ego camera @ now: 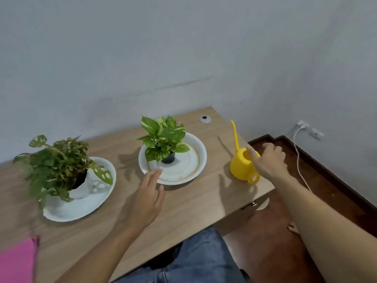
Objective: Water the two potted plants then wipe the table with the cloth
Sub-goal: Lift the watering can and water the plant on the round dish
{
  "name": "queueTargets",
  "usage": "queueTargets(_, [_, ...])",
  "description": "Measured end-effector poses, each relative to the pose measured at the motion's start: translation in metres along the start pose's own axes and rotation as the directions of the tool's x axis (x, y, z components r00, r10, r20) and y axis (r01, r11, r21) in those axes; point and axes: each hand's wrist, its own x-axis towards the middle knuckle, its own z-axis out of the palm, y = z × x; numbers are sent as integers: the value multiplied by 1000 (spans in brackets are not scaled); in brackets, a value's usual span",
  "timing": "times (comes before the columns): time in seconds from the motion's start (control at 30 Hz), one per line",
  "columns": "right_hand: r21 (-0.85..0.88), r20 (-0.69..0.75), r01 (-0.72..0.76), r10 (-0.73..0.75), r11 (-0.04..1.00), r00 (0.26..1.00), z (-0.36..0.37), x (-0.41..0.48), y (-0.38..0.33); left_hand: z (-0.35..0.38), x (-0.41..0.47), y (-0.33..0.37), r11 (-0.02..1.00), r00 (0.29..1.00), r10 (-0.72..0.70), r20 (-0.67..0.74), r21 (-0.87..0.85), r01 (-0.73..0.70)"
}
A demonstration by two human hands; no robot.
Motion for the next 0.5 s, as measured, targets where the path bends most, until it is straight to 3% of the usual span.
queueTargets(0.13, [196, -13, -148, 154, 969, 988, 19, -14, 20, 26, -12, 2, 992, 977, 107, 185, 44, -117])
queueTargets(0.37, [291, 39, -149, 144, 945, 989, 62, -16, 40, 82, -8, -23, 948, 872, 204, 444, 132, -289])
queueTargets(0.5, [326, 56, -175, 166, 929, 984, 70, -12, 38, 87, -10, -32, 913, 845, 225, 485, 197, -357])
